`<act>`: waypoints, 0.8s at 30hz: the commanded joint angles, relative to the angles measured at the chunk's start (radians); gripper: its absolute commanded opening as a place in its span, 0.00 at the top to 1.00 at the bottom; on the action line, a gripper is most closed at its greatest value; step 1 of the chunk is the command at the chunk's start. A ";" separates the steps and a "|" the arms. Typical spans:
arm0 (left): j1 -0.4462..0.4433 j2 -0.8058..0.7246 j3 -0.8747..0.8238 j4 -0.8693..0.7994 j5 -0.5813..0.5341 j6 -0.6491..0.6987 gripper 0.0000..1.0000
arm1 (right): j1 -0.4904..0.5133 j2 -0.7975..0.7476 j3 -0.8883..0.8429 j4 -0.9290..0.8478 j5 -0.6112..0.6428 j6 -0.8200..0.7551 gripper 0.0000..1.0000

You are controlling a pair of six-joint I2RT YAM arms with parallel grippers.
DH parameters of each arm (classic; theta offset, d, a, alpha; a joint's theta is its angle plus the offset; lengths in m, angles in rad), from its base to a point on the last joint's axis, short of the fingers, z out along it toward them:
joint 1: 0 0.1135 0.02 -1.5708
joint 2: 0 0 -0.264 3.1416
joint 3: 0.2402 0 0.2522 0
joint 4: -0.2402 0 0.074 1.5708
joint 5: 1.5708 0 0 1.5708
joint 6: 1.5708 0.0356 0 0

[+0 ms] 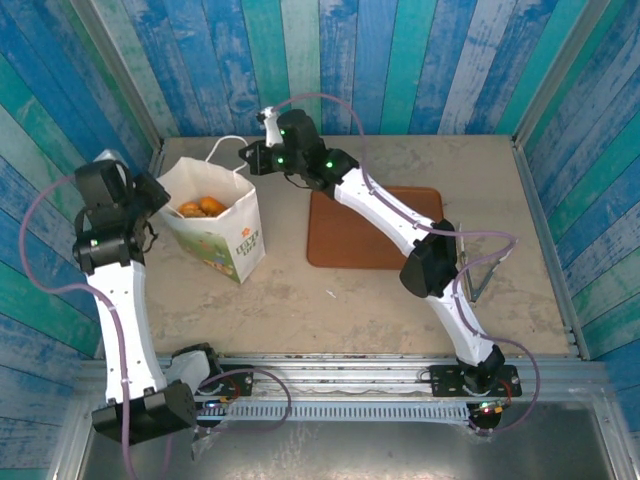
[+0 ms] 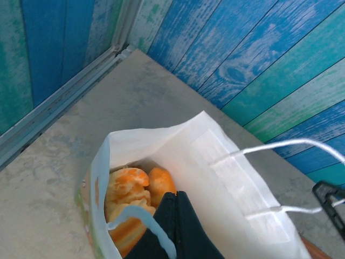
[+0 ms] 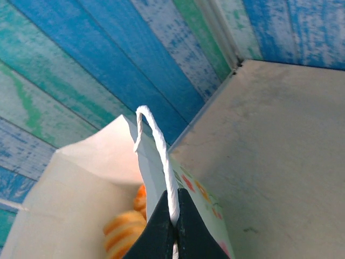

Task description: Take the fake bread out of the paper bag

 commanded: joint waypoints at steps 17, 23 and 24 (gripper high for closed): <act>-0.032 0.428 0.361 0.146 0.332 0.111 1.00 | 0.000 -0.255 -0.595 0.208 -0.032 0.206 0.99; -0.135 0.422 0.264 0.170 0.381 0.152 1.00 | 0.001 -0.335 -0.817 0.289 -0.019 0.252 0.99; -0.149 0.416 0.242 0.179 0.387 0.152 1.00 | 0.001 -0.347 -0.848 0.297 -0.018 0.259 0.99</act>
